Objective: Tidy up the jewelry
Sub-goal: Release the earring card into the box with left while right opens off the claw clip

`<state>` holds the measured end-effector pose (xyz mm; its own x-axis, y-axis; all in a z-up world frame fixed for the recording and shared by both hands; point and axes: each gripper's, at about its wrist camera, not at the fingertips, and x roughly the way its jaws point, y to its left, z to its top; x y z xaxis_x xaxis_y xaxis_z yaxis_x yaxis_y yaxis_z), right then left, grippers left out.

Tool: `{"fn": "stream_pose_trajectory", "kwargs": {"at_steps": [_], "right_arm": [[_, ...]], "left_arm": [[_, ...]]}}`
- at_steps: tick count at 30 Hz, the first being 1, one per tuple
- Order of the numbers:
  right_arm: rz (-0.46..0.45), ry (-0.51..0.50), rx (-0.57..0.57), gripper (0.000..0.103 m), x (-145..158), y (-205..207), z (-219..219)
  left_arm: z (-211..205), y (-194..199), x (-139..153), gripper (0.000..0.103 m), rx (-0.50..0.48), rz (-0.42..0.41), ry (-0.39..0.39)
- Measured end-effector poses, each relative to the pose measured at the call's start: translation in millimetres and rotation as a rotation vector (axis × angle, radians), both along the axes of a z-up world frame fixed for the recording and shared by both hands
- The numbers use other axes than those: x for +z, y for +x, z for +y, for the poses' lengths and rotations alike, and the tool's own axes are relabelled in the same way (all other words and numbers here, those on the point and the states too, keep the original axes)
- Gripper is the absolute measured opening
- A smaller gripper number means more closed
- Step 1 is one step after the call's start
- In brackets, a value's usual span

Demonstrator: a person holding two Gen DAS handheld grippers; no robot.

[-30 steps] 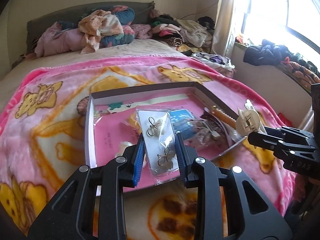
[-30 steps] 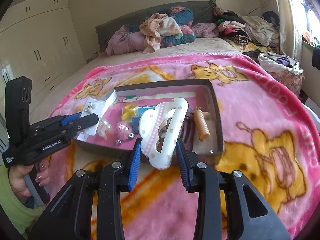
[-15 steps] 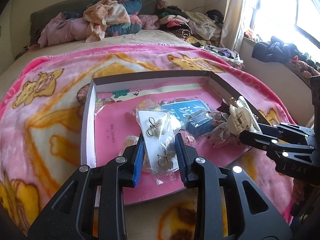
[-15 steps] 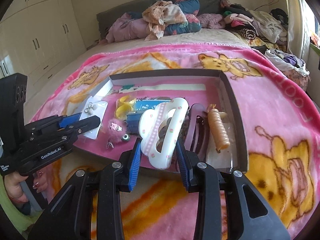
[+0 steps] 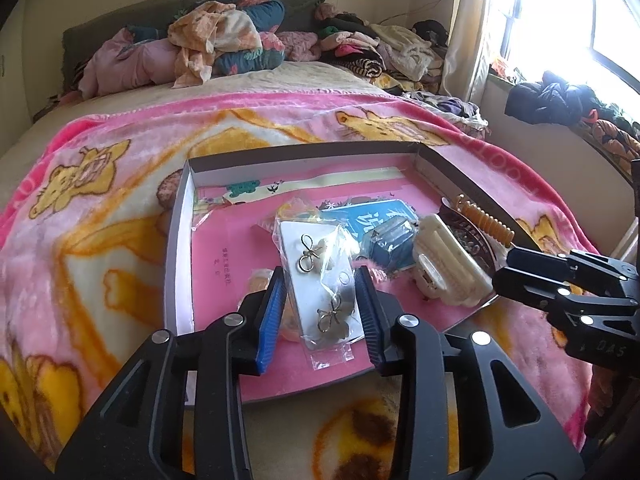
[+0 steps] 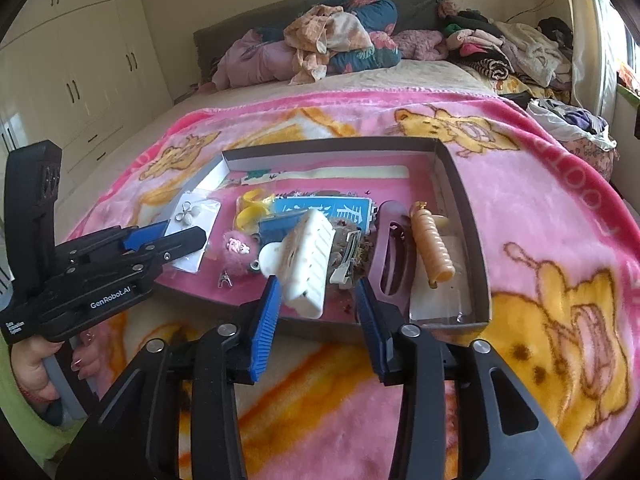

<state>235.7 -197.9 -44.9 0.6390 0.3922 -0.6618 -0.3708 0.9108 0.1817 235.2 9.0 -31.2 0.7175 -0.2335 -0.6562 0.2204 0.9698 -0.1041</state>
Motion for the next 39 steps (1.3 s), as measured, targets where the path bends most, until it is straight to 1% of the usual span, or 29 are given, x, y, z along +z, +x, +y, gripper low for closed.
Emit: {"fn": "stream_pose_trajectory", "kwargs": {"at_steps": [2, 6, 8, 9, 12, 14, 15, 19, 21, 24, 26, 30, 39], "right_arm": [[-0.012, 0.001, -0.004, 0.043, 4, -5, -3], [-0.043, 0.003, -0.011, 0.052, 12, -15, -7], [-0.056, 0.0, -0.015, 0.053, 15, -20, -8], [-0.063, 0.0, -0.015, 0.056, 17, -23, -9], [-0.086, 0.003, -0.022, 0.061, 24, -33, -12], [-0.102, 0.005, -0.023, 0.065, 28, -40, -13], [-0.112, 0.005, -0.027, 0.067, 30, -44, -14], [-0.135, 0.011, -0.043, 0.077, 36, -57, -19], [-0.147, 0.016, -0.056, 0.083, 39, -64, -23], [-0.166, 0.009, -0.063, 0.085, 41, -73, -26], [-0.18, -0.001, -0.072, 0.087, 43, -78, -28], [-0.192, 0.01, -0.086, 0.094, 45, -85, -33], [-0.21, 0.025, -0.099, 0.095, 46, -107, -44]], "left_arm": [[-1, -3, 3, 0.032, 0.0, -0.005, 0.0], [-2, -6, 10, 0.038, 0.003, -0.02, 0.004], [-4, -11, 13, 0.041, 0.004, -0.028, 0.003], [-5, -12, 14, 0.042, 0.006, -0.032, 0.005], [-6, -19, 21, 0.048, 0.009, -0.049, -0.001], [-6, -23, 25, 0.054, 0.012, -0.059, 0.0], [-7, -25, 27, 0.059, 0.014, -0.063, 0.0], [-8, -37, 36, 0.068, 0.015, -0.084, -0.009], [-9, -42, 40, 0.072, 0.014, -0.095, -0.006], [-9, -52, 45, 0.077, 0.015, -0.112, -0.009], [-9, -57, 49, 0.087, 0.021, -0.122, -0.01], [-7, -66, 53, 0.091, 0.024, -0.135, -0.007], [-10, -87, 57, 0.091, 0.031, -0.151, 0.005]]}}
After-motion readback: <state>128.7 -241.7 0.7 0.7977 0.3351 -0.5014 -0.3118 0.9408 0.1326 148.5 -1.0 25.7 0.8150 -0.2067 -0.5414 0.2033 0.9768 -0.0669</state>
